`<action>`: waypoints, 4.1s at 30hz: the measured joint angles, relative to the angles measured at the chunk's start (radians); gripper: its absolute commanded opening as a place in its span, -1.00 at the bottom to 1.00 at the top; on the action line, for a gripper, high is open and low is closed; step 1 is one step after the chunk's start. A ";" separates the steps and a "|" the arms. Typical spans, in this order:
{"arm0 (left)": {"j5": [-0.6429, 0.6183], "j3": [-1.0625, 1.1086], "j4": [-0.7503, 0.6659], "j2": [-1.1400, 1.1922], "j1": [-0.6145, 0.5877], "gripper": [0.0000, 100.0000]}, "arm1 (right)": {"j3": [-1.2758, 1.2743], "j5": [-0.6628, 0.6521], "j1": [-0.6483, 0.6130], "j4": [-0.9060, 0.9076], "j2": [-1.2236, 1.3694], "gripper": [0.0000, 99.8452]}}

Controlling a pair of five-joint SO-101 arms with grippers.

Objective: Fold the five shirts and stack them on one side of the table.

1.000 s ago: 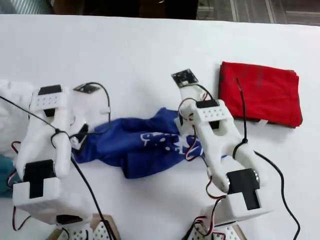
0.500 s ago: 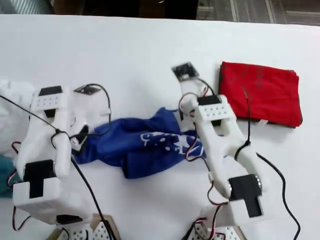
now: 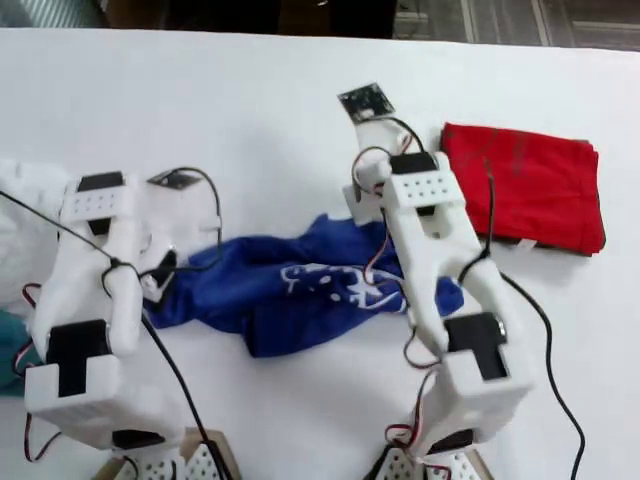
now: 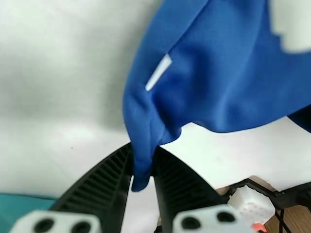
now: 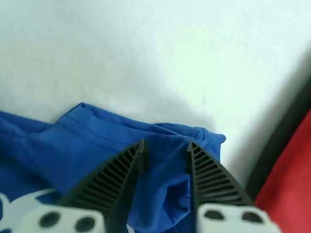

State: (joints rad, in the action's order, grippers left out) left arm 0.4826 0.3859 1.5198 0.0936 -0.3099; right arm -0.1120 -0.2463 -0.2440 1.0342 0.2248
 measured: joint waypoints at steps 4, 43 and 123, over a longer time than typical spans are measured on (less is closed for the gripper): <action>0.000 0.000 -0.017 0.000 0.000 -0.95 | 0.087 0.000 0.009 0.037 0.048 -0.75; 0.000 0.000 -0.051 0.000 0.000 -0.95 | 0.178 0.000 0.048 0.057 0.183 -0.85; 0.075 -0.153 -0.055 -1.105 0.107 -0.95 | -0.126 -0.015 0.218 0.132 -1.221 -0.96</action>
State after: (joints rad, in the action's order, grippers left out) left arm 0.5577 0.2325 1.4645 -1.0111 -0.2025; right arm -0.2378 -0.2616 -0.0261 1.1661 -0.9966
